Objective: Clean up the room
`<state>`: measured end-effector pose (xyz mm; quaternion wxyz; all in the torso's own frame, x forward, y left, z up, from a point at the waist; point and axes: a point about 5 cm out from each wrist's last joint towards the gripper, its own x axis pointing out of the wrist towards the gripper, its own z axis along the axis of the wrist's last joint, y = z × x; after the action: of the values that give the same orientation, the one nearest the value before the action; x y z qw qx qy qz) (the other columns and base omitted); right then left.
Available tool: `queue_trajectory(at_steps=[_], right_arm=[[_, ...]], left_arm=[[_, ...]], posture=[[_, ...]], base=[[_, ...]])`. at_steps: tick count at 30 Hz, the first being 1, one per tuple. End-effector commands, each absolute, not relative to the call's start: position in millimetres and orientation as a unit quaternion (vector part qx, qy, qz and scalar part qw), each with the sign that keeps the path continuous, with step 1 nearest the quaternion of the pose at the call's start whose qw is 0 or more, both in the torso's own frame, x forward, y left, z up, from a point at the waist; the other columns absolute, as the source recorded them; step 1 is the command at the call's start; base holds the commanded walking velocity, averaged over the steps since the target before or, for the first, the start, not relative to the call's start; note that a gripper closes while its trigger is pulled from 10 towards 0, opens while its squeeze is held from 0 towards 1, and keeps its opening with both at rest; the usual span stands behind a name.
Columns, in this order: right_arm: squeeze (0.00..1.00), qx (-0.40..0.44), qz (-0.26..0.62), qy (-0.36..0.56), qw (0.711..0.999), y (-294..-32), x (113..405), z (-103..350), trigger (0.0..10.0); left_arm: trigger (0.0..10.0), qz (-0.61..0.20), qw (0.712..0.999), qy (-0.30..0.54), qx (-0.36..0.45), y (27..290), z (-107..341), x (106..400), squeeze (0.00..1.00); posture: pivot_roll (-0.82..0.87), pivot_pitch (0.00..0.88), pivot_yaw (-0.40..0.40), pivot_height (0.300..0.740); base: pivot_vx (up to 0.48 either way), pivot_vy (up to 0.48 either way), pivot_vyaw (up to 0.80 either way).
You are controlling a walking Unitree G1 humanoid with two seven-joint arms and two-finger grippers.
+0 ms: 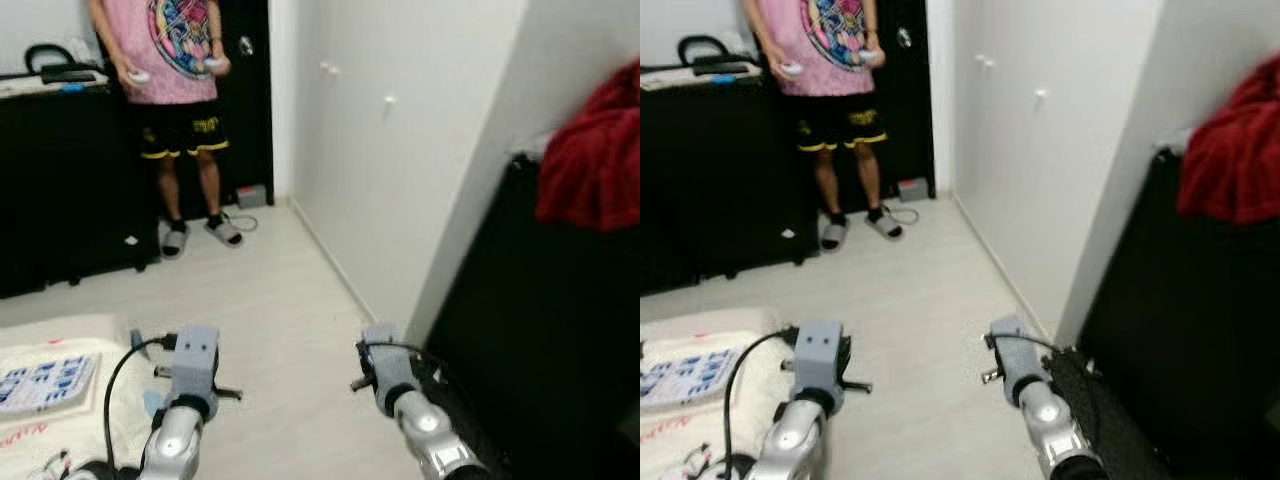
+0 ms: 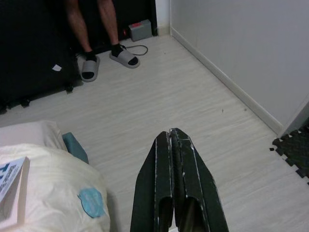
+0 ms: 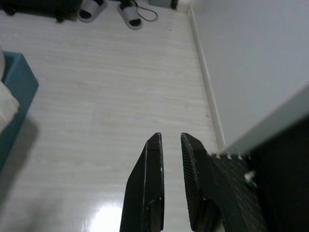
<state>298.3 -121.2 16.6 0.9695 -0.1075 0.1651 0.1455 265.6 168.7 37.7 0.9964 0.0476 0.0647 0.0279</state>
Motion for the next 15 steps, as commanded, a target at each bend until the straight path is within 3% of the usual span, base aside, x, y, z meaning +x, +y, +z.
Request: queue_trajectory(at_steps=[1,15], right_arm=[[0.00,-0.102,0.148,0.174,0.968,-119.1,294.4,12.3,10.0],[0.00,-0.103,0.150,0.175,0.968,-119.9,294.0,12.0,10.0]], left_arm=[[10.0,0.033,0.996,0.071,0.050,173.8,36.1,264.4,0.00],[10.0,0.034,0.996,0.070,0.049,172.8,36.6,263.9,0.00]], posture=[[0.04,0.012,-0.036,0.740],[0.04,0.017,-0.038,0.740]], base=[[0.341,0.000,0.00],[0.345,0.000,0.00]])
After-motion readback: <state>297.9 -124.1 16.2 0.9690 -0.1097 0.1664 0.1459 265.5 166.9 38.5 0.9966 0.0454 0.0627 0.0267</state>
